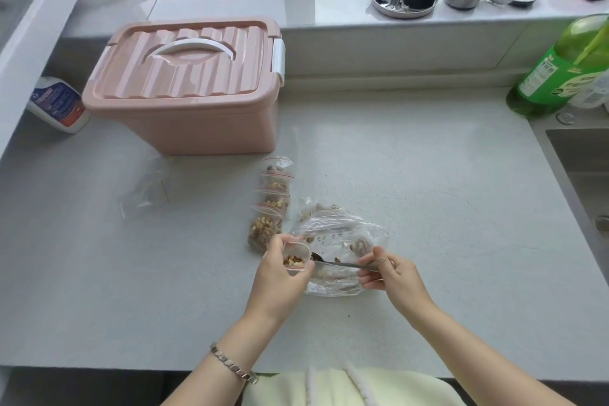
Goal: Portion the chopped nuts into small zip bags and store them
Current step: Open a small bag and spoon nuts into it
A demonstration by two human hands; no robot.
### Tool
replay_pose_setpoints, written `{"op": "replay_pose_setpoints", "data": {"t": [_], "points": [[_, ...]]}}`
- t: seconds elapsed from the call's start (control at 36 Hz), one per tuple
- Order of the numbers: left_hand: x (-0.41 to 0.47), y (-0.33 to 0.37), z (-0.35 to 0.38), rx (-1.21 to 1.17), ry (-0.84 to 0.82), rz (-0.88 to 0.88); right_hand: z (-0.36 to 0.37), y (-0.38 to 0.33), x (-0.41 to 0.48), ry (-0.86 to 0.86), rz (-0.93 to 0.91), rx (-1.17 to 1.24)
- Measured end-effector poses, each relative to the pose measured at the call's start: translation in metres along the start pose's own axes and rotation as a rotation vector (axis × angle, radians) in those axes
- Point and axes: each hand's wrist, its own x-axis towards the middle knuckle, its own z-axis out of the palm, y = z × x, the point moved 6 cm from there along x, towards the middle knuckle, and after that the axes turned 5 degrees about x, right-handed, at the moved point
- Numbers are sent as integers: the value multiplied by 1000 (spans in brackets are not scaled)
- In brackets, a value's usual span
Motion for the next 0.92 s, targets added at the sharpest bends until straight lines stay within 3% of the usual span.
{"op": "replay_pose_setpoints", "data": {"t": [0.11,0.31,0.69,0.92], "points": [[0,1,0,6,-4,-2,-9,4,-1,4,136,66],[1,3,1,12,11,21,-39,-4,-7,100,174,180],[6,4,17,182,16,69,-69,-97,-38,123,-77,74],[2,19,25,252,-5,110,-31,-140,-59,37,-328,-76]]}}
